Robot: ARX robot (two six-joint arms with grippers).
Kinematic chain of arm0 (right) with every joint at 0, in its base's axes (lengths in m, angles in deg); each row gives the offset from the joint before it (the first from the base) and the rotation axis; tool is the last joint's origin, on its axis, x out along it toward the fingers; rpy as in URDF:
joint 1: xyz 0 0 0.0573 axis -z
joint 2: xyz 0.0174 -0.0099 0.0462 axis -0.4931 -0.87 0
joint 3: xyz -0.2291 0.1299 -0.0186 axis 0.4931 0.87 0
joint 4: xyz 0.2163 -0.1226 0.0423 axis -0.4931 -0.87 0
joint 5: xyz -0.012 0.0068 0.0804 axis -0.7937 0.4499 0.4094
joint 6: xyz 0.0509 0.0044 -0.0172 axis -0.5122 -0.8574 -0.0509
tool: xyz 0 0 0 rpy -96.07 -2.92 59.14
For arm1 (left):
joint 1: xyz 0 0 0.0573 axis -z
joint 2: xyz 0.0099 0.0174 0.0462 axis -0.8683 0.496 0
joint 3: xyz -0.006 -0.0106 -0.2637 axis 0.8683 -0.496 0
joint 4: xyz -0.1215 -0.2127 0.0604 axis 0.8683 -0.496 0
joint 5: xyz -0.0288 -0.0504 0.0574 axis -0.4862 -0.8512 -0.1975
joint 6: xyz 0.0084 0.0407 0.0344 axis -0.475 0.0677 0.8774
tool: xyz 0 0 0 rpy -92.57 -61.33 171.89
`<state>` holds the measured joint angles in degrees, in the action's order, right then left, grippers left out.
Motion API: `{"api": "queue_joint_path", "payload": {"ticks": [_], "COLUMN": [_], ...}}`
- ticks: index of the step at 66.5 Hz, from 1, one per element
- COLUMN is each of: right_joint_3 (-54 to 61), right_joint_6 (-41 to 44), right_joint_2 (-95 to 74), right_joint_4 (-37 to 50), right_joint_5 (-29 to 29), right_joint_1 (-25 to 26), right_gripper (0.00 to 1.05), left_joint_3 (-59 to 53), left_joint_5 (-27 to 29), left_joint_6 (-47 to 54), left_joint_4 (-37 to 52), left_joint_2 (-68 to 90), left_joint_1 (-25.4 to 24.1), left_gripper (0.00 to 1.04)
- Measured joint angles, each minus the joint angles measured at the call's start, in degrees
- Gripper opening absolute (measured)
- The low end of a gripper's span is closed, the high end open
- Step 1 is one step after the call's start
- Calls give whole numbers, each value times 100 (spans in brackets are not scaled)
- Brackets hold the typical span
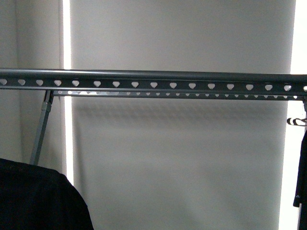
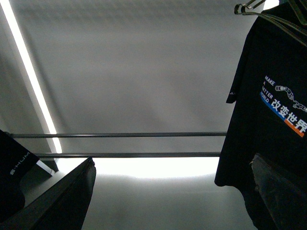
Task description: Hang clothes on hanger
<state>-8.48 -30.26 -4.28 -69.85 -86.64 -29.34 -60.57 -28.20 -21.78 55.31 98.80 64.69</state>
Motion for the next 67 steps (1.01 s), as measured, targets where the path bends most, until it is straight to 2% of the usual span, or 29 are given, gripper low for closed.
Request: {"api": "queue_joint_path", "payload": {"ticks": [7, 13, 22, 29, 47, 67], "right_joint_3": [0, 0, 0, 0, 0, 0], "right_joint_6": [0, 0, 0, 0, 0, 0], "right_joint_2": [0, 0, 0, 0, 0, 0], "right_joint_4": [0, 0, 0, 0, 0, 0], "right_joint_5": [-7, -4, -7, -7, -7, -7], "right_joint_1": [0, 0, 0, 0, 0, 0], "right_gripper": [97, 97, 97, 97, 97, 97], "left_joint_3": [717, 1325, 2369, 3314, 5462, 6686], "left_joint_5": [1316, 2175, 3161, 3788, 4743, 5056], "left_joint_6": [0, -87, -437, -1043, -2669, -4710], "left_joint_4": [966, 1587, 1705, 1084, -289, -2201], "left_joint_2": [1381, 2559, 4076, 5211, 7305, 8133], "left_joint_1": [881, 1342, 1502, 1478, 1165, 750], "left_gripper": [98, 98, 98, 98, 98, 98]}}
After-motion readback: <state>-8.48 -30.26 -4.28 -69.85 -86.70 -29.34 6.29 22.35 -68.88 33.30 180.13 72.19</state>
